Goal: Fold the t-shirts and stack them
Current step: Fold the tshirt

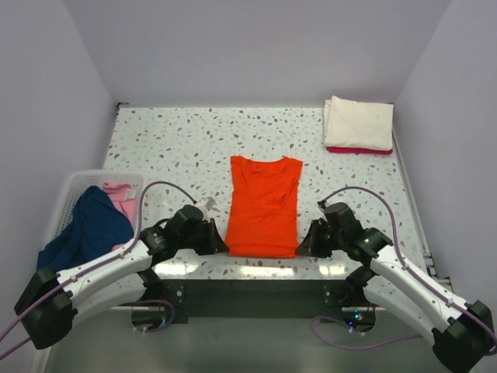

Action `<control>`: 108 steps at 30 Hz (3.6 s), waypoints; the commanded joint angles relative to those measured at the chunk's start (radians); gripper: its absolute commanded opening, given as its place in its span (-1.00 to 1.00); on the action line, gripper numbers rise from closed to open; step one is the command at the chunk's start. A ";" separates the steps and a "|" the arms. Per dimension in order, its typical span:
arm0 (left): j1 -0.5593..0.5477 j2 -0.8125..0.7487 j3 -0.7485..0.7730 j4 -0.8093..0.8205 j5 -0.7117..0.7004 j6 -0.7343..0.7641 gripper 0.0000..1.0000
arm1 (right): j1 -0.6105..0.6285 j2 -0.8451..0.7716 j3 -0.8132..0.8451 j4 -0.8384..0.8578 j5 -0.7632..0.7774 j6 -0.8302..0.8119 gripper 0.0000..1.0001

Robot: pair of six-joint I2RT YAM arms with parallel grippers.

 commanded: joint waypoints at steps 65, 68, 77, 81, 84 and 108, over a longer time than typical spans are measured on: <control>0.565 1.132 1.198 0.090 0.351 0.292 0.06 | -0.430 1.220 1.118 0.149 -0.017 -0.290 0.04; 0.554 1.115 1.172 0.090 0.330 0.315 0.04 | -0.424 1.160 1.056 0.195 0.012 -0.295 0.06; 0.482 1.147 1.215 -0.042 0.152 0.409 -0.04 | -0.327 1.129 1.004 0.165 0.198 -0.371 0.05; 0.464 1.167 1.234 -0.059 0.130 0.418 -0.06 | -0.295 1.157 1.026 0.136 0.239 -0.382 0.05; 0.457 1.184 1.240 -0.067 0.124 0.414 -0.08 | -0.280 1.175 1.038 0.120 0.266 -0.378 0.04; 0.411 1.230 1.249 -0.061 0.104 0.401 -0.38 | -0.264 1.255 1.085 0.119 0.256 -0.329 -0.50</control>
